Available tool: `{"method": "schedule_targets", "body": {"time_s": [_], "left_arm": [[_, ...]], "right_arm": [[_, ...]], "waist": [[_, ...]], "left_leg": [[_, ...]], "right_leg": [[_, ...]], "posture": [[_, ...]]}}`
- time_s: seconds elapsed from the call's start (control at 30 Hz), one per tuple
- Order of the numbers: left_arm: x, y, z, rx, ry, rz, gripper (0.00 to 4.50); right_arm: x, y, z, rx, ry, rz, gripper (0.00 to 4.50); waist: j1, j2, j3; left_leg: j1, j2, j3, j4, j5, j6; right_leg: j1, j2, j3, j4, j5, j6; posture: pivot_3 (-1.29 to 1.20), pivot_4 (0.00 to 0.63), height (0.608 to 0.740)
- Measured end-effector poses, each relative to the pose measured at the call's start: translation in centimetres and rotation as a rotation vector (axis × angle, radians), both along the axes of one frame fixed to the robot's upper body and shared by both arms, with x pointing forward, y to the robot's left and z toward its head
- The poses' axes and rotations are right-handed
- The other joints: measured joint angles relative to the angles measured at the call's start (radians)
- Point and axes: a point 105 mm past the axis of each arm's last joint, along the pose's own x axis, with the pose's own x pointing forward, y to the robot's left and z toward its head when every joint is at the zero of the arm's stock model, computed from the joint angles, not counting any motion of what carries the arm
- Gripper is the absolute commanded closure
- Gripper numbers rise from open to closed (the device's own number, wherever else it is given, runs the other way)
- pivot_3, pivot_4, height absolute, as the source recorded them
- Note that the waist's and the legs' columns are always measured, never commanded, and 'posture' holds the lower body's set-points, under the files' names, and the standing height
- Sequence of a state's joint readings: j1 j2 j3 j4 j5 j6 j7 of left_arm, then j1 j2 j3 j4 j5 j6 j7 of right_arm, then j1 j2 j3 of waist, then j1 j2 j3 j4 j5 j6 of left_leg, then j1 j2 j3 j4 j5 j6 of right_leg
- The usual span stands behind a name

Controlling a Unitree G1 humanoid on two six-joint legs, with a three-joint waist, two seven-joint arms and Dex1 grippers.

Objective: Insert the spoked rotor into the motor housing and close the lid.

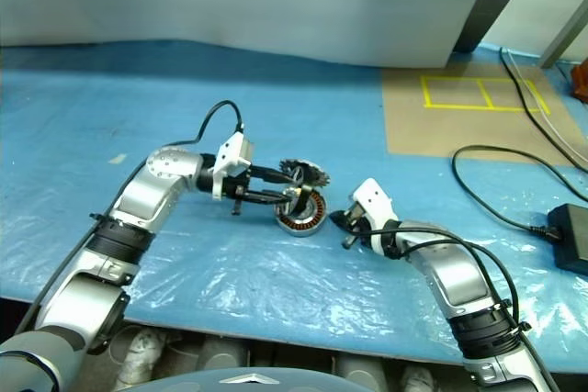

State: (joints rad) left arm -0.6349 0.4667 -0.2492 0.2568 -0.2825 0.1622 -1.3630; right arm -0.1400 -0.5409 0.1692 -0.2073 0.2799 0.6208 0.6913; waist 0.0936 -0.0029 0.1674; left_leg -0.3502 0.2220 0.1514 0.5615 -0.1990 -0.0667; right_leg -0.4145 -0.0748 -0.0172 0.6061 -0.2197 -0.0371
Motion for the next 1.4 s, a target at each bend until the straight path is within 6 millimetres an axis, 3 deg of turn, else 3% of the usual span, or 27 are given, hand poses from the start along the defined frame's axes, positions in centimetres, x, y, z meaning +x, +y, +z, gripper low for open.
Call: {"method": "schedule_targets", "body": {"time_s": [0.17,0.3,0.43,0.77,0.9,1.07,1.4], "left_arm": [[0.4,1.8,-1.8,0.056,0.021,0.032,3.14],[1.1,1.0,-3.0,0.027,0.023,0.075,3.14],[0.6,0.3,-2.3,-0.01,0.028,0.03,3.14],[0.0,0.9,-1.8,0.006,0.055,-0.011,3.14],[0.7,-0.5,-0.3,-0.093,0.048,0.045,3.14],[0.1,-1.5,1.0,-0.109,0.03,0.024,3.14],[1.0,-0.7,-0.7,-0.056,0.018,0.069,3.14]], "right_arm": [[0.0,-0.2,-0.2,-0.001,0.002,-0.011,4.5],[0.0,-0.1,-0.2,0.001,0.002,-0.015,4.5],[0.0,0.0,-0.1,0.001,0.001,-0.013,4.5],[-0.2,0.0,0.2,-0.008,0.011,-0.021,4.5],[-0.2,0.0,0.2,-0.015,0.016,-0.019,4.5],[-0.3,0.2,0.2,-0.016,0.018,-0.011,4.5],[-0.3,0.1,-0.2,-0.009,0.014,-0.013,4.5]], "waist": [[0.002,0.0,0.0],[0.001,0.0,0.0],[0.001,0.0,0.0],[0.001,0.0,0.0],[0.001,0.0,0.0],[-0.001,0.0,0.0],[0.0,0.0,0.0]], "left_leg": [[0.001,0.0,0.0,0.0,0.0,0.0],[0.001,0.0,0.0,0.001,0.0,0.0],[0.001,0.0,0.0,0.0,0.0,0.0],[0.001,0.0,0.0,0.0,0.0,0.0],[0.0,0.0,0.0,0.0,0.0,0.0],[0.0,0.001,0.0,-0.001,0.0,0.0],[0.0,0.0,0.0,0.0,0.0,0.0]], "right_leg": [[0.001,0.0,0.0,0.0,0.0,0.0],[0.003,0.0,0.0,0.0,0.0,0.0],[0.003,0.0,0.0,0.0,0.0,0.0],[0.003,0.0,0.0,-0.001,0.0,0.0],[0.003,0.0,0.0,-0.001,0.0,0.0],[0.003,0.0,0.0,-0.001,-0.001,0.0],[0.003,0.0,0.0,-0.001,-0.001,0.0]], "posture": [[0.0,0.15,0.74],[0.0,0.15,0.74],[0.0,0.15,0.74],[0.0,0.15,0.74],[0.0,0.15,0.74],[0.0,0.15,0.74],[0.0,0.15,0.74]]}}
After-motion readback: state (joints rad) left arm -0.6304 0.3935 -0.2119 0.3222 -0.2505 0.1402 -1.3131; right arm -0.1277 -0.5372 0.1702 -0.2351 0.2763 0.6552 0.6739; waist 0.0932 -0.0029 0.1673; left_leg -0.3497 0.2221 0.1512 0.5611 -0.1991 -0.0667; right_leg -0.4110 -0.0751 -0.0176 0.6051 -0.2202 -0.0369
